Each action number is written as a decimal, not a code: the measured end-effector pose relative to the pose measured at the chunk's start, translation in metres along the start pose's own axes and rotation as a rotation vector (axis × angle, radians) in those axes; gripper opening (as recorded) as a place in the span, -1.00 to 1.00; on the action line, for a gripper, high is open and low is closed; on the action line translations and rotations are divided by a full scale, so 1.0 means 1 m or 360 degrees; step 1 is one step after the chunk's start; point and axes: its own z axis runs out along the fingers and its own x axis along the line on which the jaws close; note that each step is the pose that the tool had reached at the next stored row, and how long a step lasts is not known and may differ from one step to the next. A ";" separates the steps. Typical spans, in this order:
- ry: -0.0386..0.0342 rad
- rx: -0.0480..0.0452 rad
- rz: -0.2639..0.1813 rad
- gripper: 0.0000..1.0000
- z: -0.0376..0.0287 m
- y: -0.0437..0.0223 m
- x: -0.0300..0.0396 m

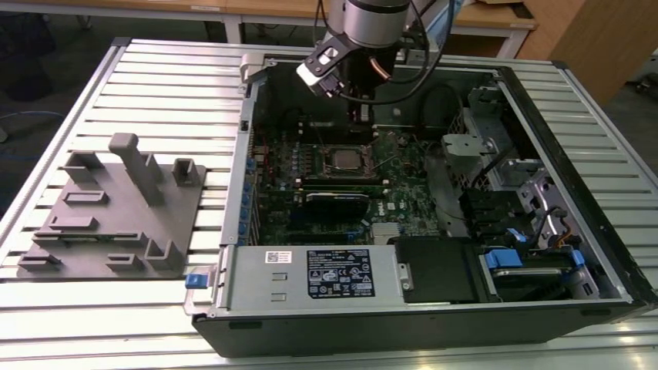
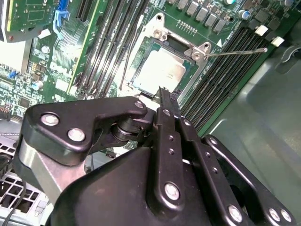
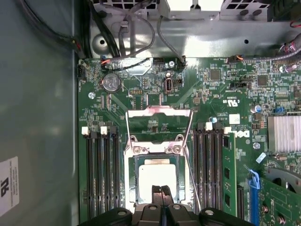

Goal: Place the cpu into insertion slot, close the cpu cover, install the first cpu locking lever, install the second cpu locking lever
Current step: 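Close the cpu cover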

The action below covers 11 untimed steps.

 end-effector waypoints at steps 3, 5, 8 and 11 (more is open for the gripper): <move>0.0000 0.0000 0.0000 -0.80 0.0000 0.0028 0.0001; 0.0000 0.0000 0.0000 -0.80 0.0000 0.0048 0.0002; 0.0000 0.0000 0.0000 -0.80 0.0000 0.0076 0.0003; 0.0000 0.0000 0.0000 -0.80 0.0000 0.0104 0.0004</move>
